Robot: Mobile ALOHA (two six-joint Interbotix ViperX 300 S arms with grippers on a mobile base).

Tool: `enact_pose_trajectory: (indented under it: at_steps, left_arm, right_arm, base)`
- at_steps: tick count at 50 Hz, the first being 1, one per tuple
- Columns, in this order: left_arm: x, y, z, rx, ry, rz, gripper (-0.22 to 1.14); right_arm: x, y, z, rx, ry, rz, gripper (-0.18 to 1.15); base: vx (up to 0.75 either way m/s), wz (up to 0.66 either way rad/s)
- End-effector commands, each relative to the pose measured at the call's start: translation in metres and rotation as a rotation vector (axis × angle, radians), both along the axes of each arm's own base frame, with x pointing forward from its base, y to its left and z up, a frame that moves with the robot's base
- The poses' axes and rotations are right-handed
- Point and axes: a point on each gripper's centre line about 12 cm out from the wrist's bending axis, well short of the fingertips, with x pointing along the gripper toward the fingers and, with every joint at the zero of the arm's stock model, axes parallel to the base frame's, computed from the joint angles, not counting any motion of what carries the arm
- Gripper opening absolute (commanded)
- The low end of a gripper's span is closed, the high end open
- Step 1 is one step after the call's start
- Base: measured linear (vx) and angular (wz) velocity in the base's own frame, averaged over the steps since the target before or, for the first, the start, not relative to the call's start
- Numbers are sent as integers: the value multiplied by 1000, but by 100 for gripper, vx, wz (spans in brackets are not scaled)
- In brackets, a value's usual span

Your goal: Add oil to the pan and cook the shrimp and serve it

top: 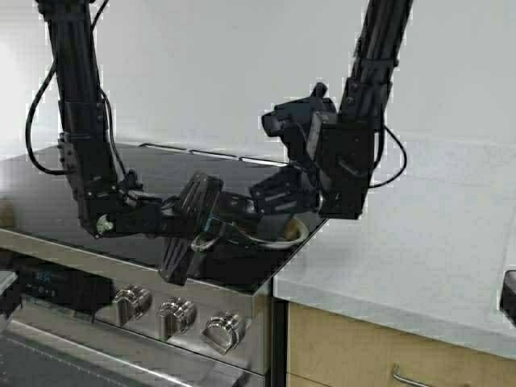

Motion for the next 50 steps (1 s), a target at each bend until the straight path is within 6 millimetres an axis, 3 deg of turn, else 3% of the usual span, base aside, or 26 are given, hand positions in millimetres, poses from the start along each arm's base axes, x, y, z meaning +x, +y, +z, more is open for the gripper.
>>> enact_pose_trajectory:
  at_steps: [1,15,23,36,50]
  left_arm:
    - [27,-9,42,-60,-154,20,4]
    - [30,-9,46,-64,-166,27,4]
    - [25,-7,43,-52,-155,17,4]
    - [10,-2,37,37,-146,-17,4]
    - [4,0,38,125,-153,-66,4]
  right_arm:
    - [-14,8,1,10,54,35,9]
    - [-20,7,-11,78,152,18,9]
    - [-2,9,3,130,121,-29,9]
    - [31,-5,16,224,130,-186,9]
    - [56,-15,18,279,175,-238,9]
  base:
    - [0,0]
    - [0,0]
    - [0,0]
    - [0,0]
    - [0,0]
